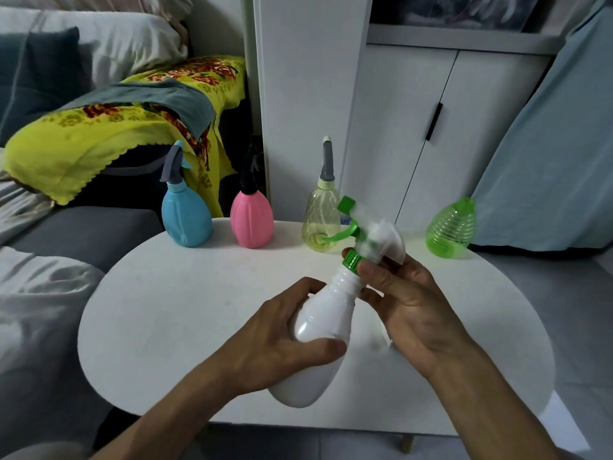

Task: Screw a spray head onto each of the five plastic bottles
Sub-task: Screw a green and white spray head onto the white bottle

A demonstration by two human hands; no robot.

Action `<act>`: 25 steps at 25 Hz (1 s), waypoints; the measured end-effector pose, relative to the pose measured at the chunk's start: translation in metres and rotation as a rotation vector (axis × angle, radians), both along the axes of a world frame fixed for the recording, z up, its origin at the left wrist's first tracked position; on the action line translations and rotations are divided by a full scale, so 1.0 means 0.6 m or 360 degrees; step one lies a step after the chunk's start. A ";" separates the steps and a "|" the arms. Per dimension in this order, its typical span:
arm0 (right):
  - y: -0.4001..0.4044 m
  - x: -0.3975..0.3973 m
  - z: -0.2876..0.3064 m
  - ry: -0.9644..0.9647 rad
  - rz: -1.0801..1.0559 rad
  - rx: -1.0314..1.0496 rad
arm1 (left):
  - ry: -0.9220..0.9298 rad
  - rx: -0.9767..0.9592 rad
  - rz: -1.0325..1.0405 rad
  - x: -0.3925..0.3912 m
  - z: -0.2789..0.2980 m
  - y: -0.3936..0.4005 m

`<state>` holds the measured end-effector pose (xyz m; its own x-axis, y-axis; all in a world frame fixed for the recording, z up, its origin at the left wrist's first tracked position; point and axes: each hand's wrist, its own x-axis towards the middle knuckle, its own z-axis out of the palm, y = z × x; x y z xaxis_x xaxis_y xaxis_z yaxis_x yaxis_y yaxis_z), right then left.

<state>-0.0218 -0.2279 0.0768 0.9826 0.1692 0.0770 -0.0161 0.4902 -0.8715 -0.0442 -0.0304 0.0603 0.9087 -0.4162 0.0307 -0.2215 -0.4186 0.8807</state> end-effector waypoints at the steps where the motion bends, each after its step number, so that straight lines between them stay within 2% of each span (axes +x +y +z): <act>1: 0.000 -0.001 0.000 0.0017 0.0040 0.0018 | 0.0006 0.0030 0.0001 0.002 -0.001 0.001; 4: 0.002 -0.001 -0.003 0.0023 0.0032 -0.0021 | -0.0070 0.0146 0.0073 0.000 -0.004 -0.004; 7: 0.005 0.000 -0.003 -0.0006 -0.0136 -0.0111 | -0.0424 0.0315 0.0263 -0.007 -0.009 -0.016; 8: 0.004 0.001 -0.001 -0.0028 -0.0139 -0.0071 | -0.0388 0.0279 0.0242 -0.004 -0.007 -0.015; 11: -0.004 0.004 0.003 -0.0109 -0.0033 0.0107 | 0.0171 -0.0034 0.0006 0.015 0.011 0.004; 13: -0.007 0.003 0.004 -0.0140 -0.0020 0.0096 | 0.0326 -0.0075 -0.0138 0.019 0.018 0.007; 15: -0.004 0.001 0.003 -0.0133 -0.0057 -0.0024 | 0.0219 0.0003 -0.0079 0.006 0.013 -0.004; 17: 0.000 -0.002 0.003 -0.0142 -0.0122 -0.0112 | -0.0056 0.0104 0.0183 -0.008 0.005 -0.015; 19: -0.002 -0.004 0.004 -0.0176 -0.0137 -0.0079 | -0.0203 0.0105 0.0242 -0.014 0.005 -0.016; 21: -0.007 -0.005 0.010 -0.0130 0.0017 0.0055 | -0.0057 0.0014 0.0053 -0.011 0.010 -0.012; 23: -0.007 -0.009 0.015 0.0029 0.0256 0.0215 | 0.0194 -0.0095 -0.0204 -0.009 0.018 -0.012; 25: -0.005 -0.013 0.013 0.0170 0.0404 0.0325 | 0.0319 -0.0127 -0.0335 -0.008 0.020 -0.015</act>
<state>-0.0298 -0.2309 0.0846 0.9154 0.4012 0.0336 -0.2458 0.6230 -0.7426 -0.0489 -0.0397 0.0724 0.7941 -0.5994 -0.1006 -0.1142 -0.3097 0.9439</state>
